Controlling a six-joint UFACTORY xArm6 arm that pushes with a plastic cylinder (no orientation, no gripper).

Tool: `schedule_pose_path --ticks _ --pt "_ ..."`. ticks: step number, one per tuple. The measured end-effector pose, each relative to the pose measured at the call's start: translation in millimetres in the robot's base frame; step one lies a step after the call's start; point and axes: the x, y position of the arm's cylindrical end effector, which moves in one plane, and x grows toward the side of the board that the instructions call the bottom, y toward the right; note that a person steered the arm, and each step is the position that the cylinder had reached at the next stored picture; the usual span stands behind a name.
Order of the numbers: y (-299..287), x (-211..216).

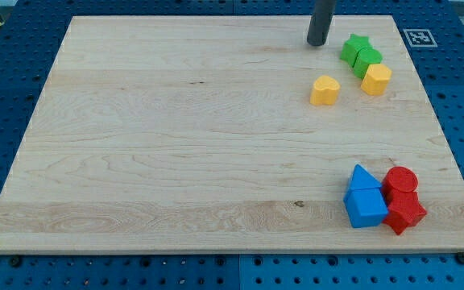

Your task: Push the line of blocks slightly down

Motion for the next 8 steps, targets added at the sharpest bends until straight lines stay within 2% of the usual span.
schedule_pose_path --ticks 1,2,4,8 --pt "18 -24" --pt "47 -20" --pt "71 11" --pt "72 40"
